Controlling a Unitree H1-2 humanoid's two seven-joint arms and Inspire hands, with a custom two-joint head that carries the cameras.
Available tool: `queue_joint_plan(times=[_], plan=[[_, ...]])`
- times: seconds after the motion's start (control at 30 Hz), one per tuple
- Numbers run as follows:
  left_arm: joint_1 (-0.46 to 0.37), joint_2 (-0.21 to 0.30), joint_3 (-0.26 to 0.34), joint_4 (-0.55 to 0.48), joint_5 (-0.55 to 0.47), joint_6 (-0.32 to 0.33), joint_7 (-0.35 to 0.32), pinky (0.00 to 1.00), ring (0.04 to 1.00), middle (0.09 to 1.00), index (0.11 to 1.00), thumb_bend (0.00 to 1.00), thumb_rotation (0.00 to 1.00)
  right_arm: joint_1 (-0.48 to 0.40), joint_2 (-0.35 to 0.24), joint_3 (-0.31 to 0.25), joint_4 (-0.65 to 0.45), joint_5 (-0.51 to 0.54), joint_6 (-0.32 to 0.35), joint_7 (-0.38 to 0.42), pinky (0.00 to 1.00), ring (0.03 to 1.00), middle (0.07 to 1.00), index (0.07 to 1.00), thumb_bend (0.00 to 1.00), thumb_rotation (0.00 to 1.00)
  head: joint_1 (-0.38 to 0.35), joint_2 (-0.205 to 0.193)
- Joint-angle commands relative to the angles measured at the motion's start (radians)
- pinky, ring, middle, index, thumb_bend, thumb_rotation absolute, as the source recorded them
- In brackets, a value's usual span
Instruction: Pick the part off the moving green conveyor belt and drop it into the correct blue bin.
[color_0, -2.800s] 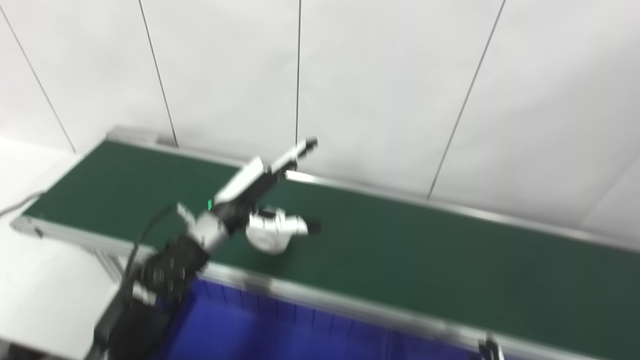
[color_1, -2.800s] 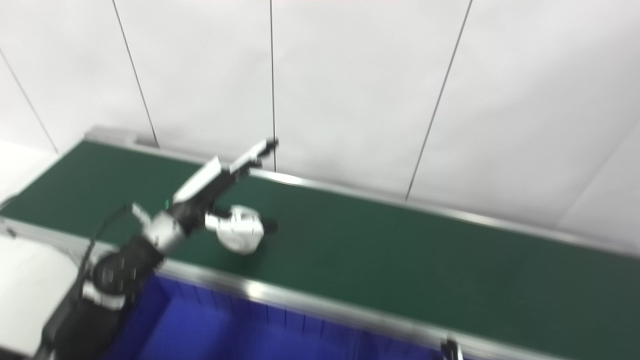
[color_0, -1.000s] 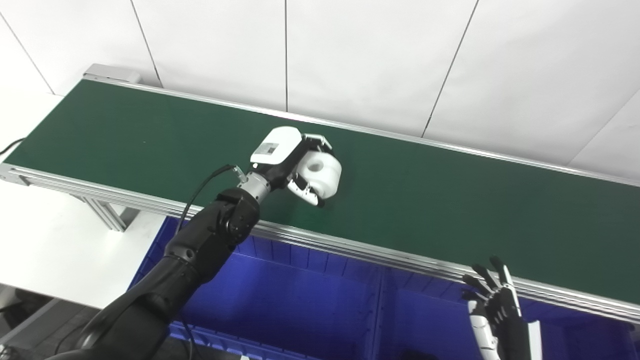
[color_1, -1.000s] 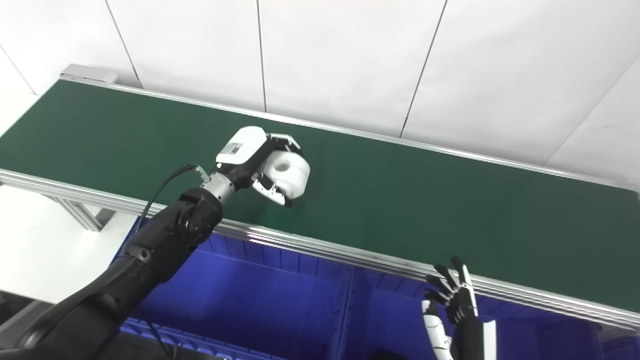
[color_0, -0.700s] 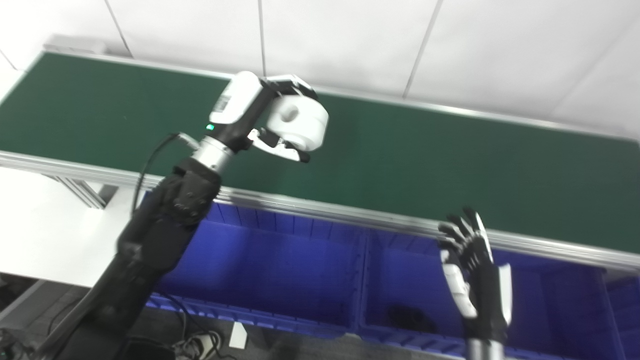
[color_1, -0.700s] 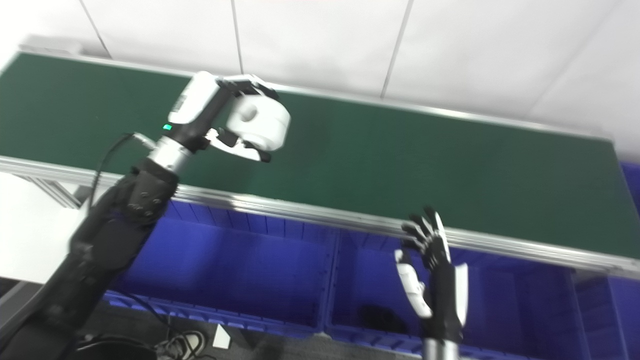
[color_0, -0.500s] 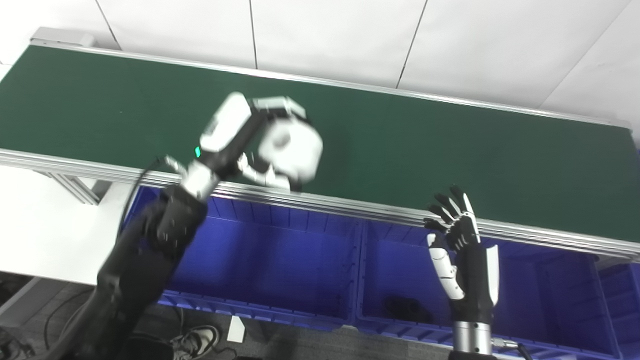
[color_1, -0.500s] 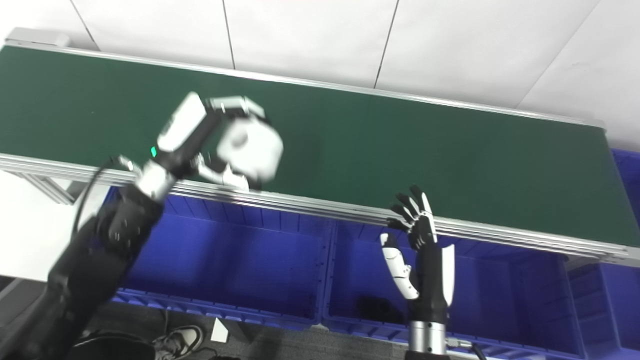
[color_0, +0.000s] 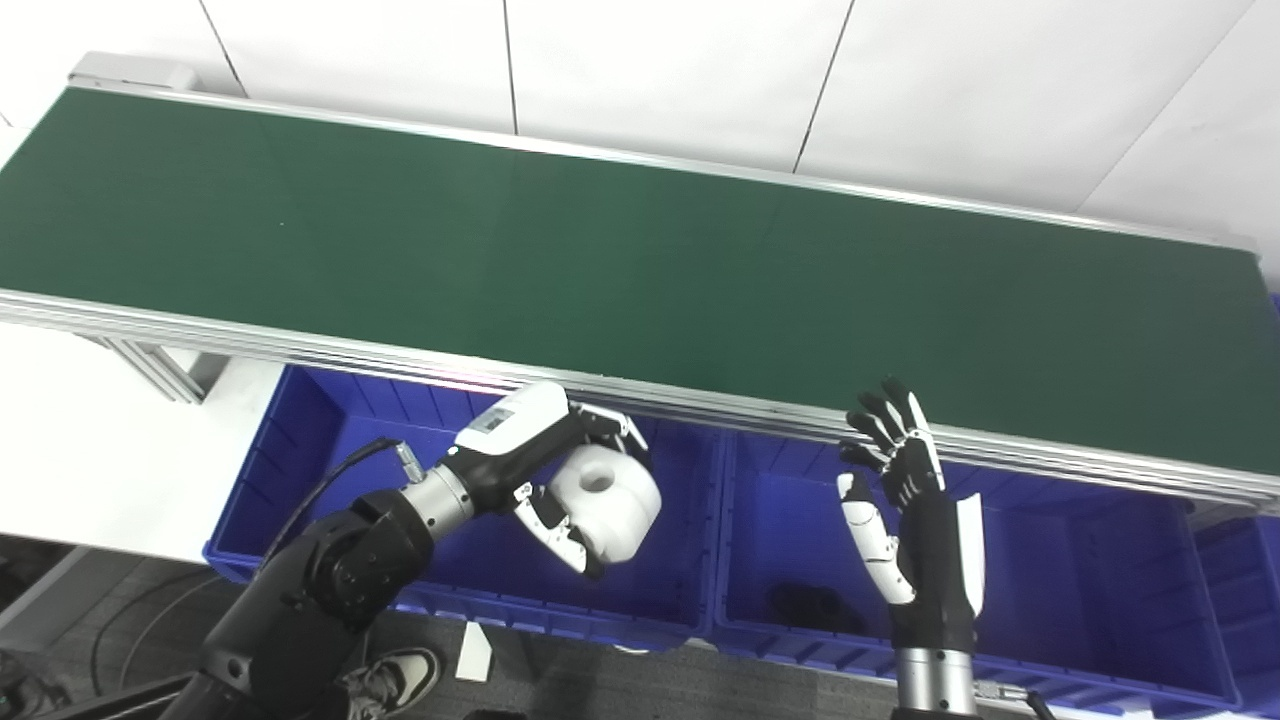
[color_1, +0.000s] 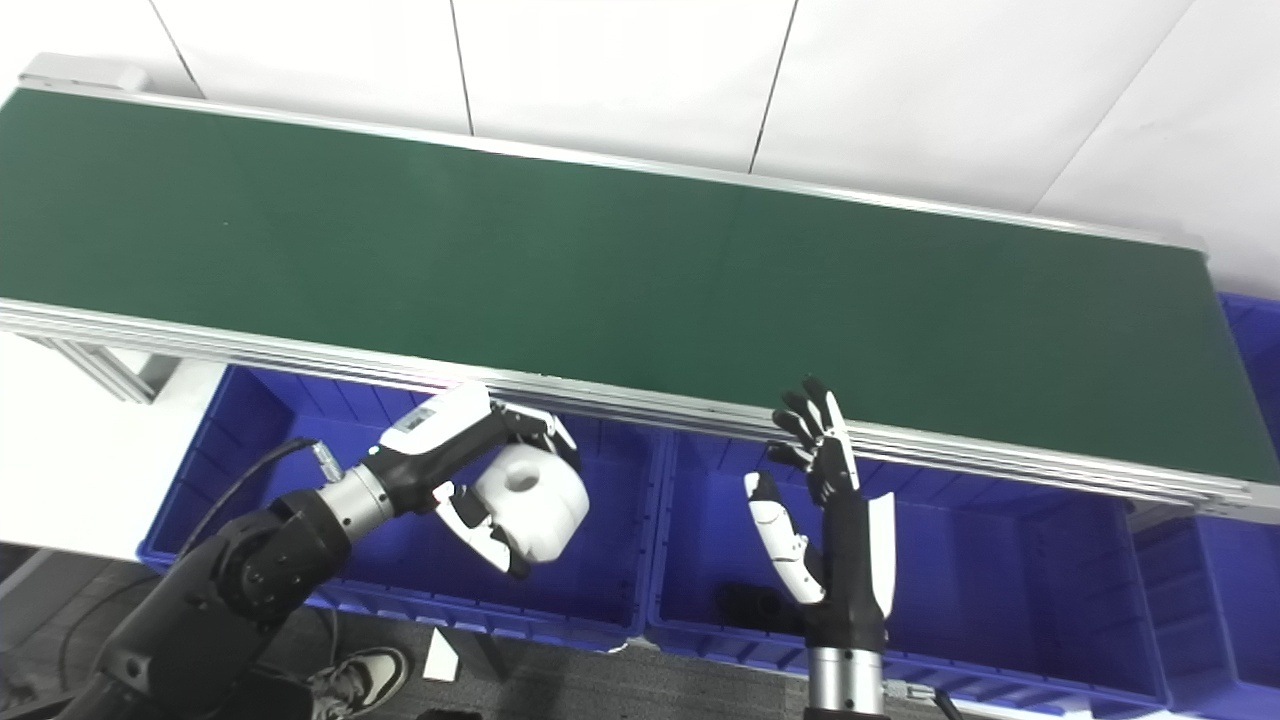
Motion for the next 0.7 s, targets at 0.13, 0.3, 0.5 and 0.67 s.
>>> queue_joint_plan(times=[0.13, 0.3, 0.5, 0.67], plan=[[-0.047, -0.007, -0.014, -0.045, 0.068, 0.159, -0.086, 0.61, 0.673, 0.739, 0.702, 0.58, 0.03, 0.000, -0.005, -0.007, -0.054, 0.004, 0.023, 0.029, 0.73, 0.849, 0.895, 0.951, 0.65, 0.81, 0.022, 0.000], [-0.051, -0.014, -0.018, -0.055, 0.084, 0.226, -0.115, 0.76, 0.850, 0.907, 0.901, 0.63, 0.18, 0.003, -0.010, -0.012, -0.055, 0.013, 0.025, 0.043, 0.74, 0.853, 0.897, 0.951, 0.67, 0.81, 0.025, -0.002], [-0.048, -0.013, -0.015, -0.069, 0.074, 0.228, -0.114, 0.92, 0.991, 0.997, 0.996, 0.70, 0.38, 0.002, -0.013, -0.015, -0.052, 0.010, 0.022, 0.054, 0.75, 0.857, 0.900, 0.954, 0.67, 0.83, 0.030, -0.006], [0.010, -0.062, 0.055, -0.154, -0.143, 0.230, -0.131, 0.94, 1.000, 1.000, 1.000, 0.75, 0.50, 0.012, -0.018, -0.016, -0.064, 0.004, 0.043, 0.070, 0.76, 0.861, 0.900, 0.954, 0.66, 0.83, 0.007, -0.013]])
